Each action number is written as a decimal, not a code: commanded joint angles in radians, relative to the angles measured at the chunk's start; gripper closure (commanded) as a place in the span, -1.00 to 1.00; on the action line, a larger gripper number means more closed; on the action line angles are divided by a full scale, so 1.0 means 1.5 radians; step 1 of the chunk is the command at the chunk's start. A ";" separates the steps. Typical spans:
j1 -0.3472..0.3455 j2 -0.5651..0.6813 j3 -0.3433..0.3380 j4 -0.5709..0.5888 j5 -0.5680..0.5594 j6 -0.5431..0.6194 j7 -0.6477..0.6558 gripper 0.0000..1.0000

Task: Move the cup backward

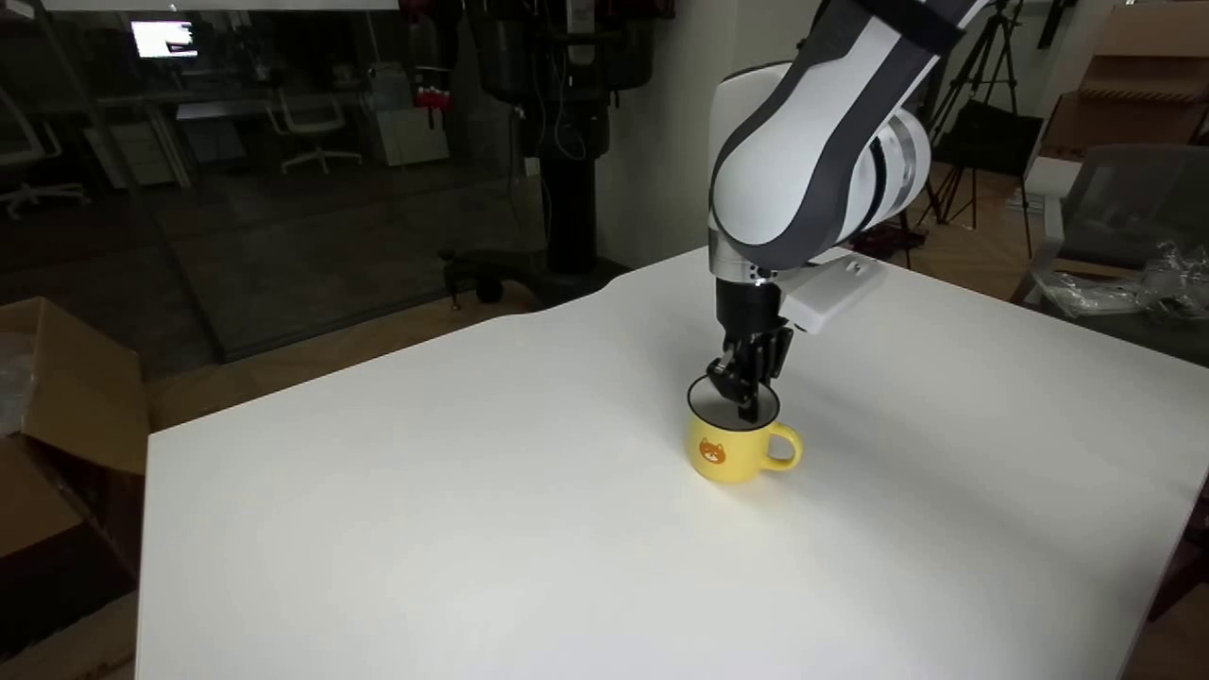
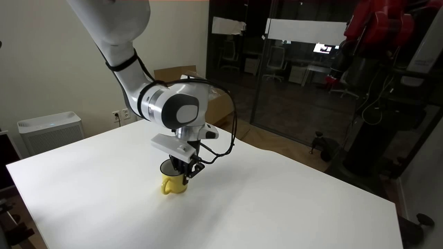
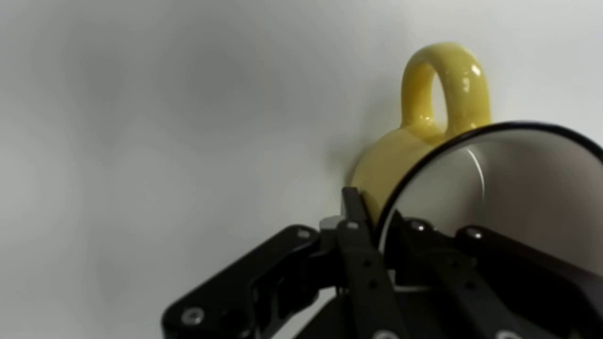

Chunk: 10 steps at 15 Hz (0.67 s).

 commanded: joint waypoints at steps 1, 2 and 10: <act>-0.012 0.029 -0.003 0.065 0.029 -0.005 0.044 0.95; -0.016 0.034 -0.008 0.082 0.038 -0.010 0.055 0.95; -0.094 0.117 -0.014 0.278 0.117 -0.148 0.077 0.95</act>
